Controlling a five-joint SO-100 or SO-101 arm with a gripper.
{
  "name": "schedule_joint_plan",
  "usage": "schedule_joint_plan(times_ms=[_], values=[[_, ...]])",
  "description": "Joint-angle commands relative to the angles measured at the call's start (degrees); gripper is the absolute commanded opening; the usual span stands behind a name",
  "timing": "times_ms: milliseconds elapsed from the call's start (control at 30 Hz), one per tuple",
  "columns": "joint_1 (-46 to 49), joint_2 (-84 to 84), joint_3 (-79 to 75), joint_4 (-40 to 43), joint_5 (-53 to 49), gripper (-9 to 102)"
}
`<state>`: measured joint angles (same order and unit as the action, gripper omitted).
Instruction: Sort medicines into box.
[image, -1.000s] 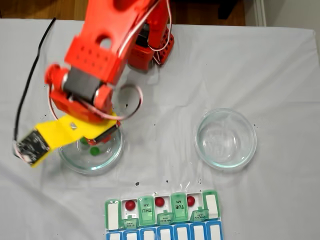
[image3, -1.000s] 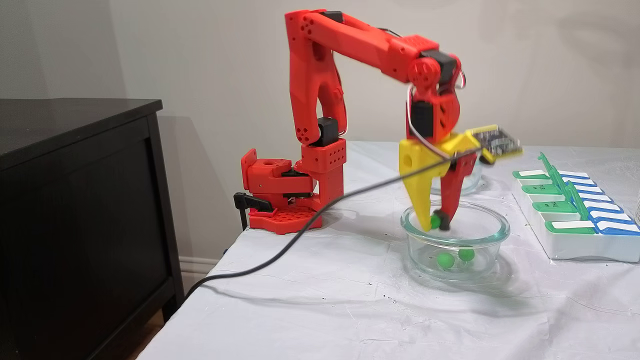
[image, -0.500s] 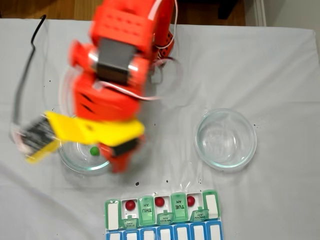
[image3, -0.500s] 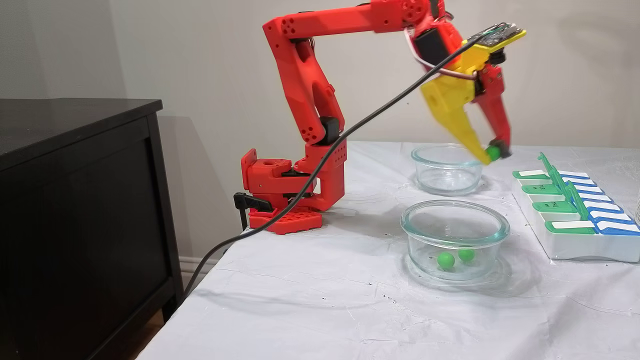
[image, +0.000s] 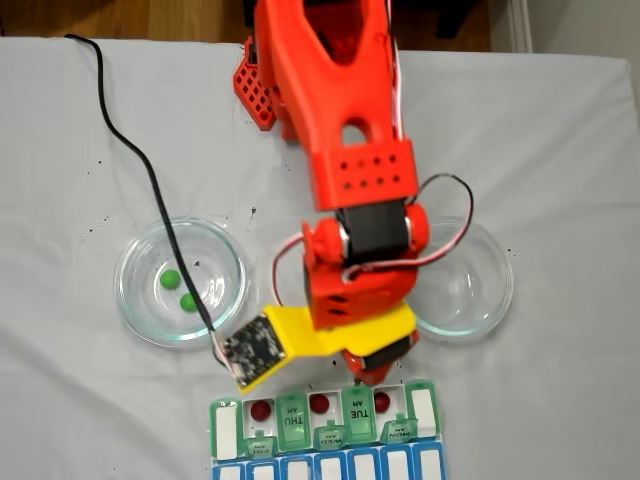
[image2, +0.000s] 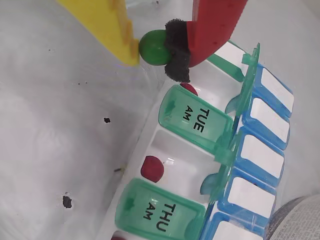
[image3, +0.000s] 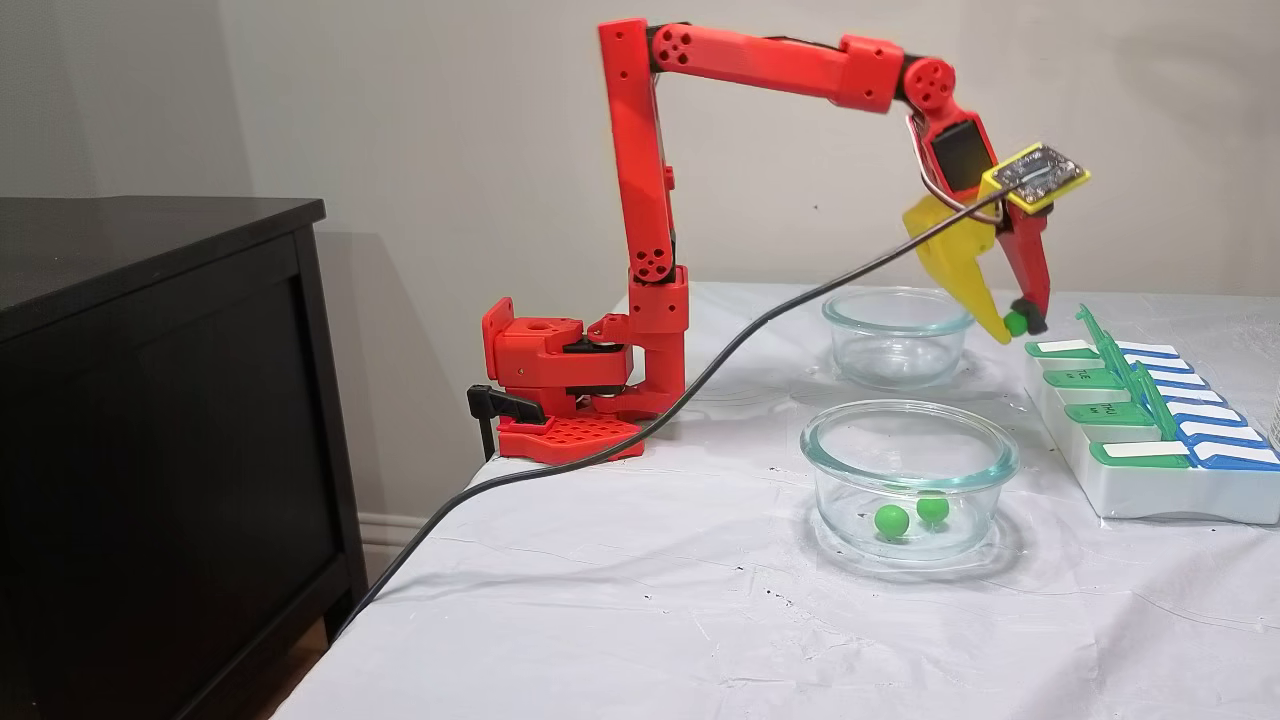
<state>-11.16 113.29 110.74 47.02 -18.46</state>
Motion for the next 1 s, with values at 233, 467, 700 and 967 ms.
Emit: schedule_joint_plan(times_ms=[233, 467, 700, 967], values=[[-4.0, 1.2, -6.0, -4.9, 2.3, 0], [-3.8, -1.6, -6.1, -9.1, 2.1, 0], [-3.3, -5.1, -6.8, -12.3, 1.8, 0], [-3.4, -6.1, -8.0, -14.6, 1.8, 0]])
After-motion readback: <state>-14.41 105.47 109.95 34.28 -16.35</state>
